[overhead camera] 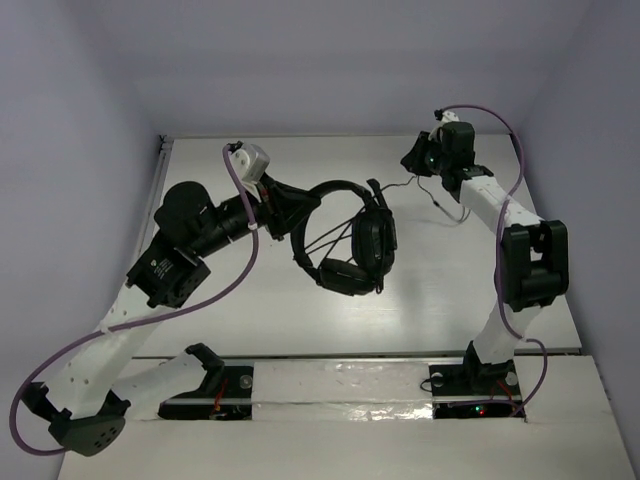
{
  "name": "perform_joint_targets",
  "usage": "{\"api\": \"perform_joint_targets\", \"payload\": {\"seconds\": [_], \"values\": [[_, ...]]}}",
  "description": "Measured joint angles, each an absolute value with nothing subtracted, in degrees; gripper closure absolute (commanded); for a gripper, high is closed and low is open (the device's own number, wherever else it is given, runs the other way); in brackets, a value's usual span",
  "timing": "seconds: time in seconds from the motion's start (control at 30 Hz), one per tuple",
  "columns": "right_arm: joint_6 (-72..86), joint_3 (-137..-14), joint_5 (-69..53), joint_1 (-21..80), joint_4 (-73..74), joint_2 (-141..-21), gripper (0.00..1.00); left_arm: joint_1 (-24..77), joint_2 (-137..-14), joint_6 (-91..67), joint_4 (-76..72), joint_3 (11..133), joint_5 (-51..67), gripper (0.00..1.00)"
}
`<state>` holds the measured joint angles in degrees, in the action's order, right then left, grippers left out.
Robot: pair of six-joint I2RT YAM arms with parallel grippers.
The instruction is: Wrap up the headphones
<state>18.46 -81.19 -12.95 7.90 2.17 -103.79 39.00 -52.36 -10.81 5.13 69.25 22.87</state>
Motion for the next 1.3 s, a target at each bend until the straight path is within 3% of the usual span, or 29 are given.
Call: {"api": "perform_joint_targets", "payload": {"seconds": [0.4, 0.67, 1.0, 1.3], "values": [[19.53, -69.73, -14.2, 16.36, -1.89, -95.55, 1.0, 36.84, -59.94, -26.28, 1.93, 76.84, 17.74, 1.0], [22.37, -59.51, -20.82, 20.71, -10.87, -91.85, 1.0, 35.53, -65.21, -29.98, 1.02, 86.15, 12.47, 1.0], [26.33, -51.48, -21.52, 26.46, -18.17, -88.29, 1.0, 34.24, -66.46, -32.97, -0.75, 86.26, 0.38, 1.0], [33.17, -38.63, -16.88, 31.75, -26.59, -76.88, 1.0, 30.41, -67.46, -35.38, -5.06, 83.64, -12.43, 1.0]]}}
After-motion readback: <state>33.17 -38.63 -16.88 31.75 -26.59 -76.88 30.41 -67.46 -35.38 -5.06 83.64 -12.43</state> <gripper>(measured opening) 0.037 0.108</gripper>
